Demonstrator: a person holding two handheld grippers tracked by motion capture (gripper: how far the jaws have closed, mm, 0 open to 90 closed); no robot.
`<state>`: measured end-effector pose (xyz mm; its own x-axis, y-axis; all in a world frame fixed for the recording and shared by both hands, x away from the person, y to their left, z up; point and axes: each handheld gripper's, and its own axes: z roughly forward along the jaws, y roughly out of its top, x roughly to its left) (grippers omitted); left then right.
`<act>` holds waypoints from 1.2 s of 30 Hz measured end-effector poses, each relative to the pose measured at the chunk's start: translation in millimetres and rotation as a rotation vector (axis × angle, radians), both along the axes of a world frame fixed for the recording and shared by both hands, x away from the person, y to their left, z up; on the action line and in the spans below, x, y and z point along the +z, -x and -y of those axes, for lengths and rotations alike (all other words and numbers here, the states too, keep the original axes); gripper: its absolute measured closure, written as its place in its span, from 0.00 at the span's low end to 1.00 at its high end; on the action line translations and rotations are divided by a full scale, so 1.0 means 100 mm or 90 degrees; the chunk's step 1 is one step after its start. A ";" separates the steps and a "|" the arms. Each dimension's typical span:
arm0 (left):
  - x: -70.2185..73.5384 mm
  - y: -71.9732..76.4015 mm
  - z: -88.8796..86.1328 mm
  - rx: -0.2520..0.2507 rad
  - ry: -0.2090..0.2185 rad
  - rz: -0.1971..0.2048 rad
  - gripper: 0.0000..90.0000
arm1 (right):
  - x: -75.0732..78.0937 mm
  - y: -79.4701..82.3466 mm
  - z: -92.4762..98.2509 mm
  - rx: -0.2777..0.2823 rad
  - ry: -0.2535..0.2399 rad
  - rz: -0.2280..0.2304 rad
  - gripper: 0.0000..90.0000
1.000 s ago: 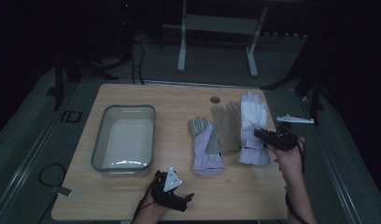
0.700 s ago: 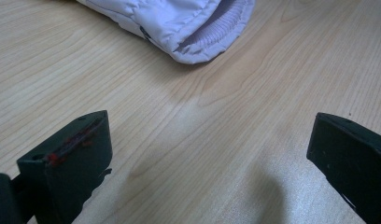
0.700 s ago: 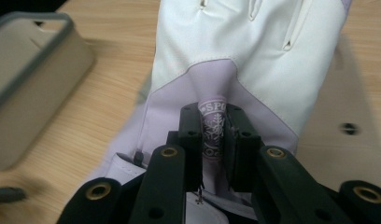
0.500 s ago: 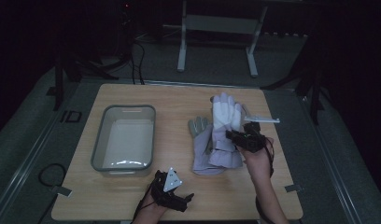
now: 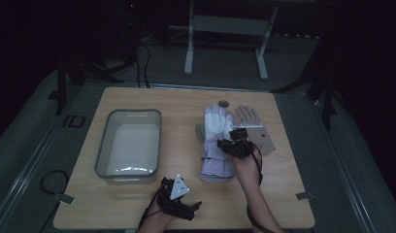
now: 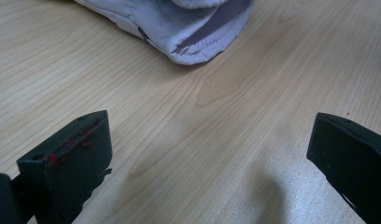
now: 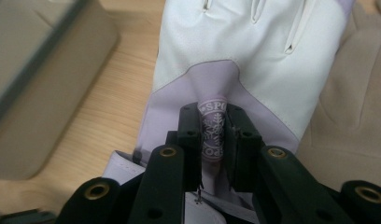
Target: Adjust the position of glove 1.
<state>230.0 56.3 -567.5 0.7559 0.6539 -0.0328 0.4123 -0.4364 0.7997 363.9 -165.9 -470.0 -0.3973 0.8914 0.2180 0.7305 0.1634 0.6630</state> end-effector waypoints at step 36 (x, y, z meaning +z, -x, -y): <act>0.04 -0.04 -0.01 0.005 0.029 -0.030 0.00 | -0.16 -0.02 0.11 0.194 0.005 0.042 0.15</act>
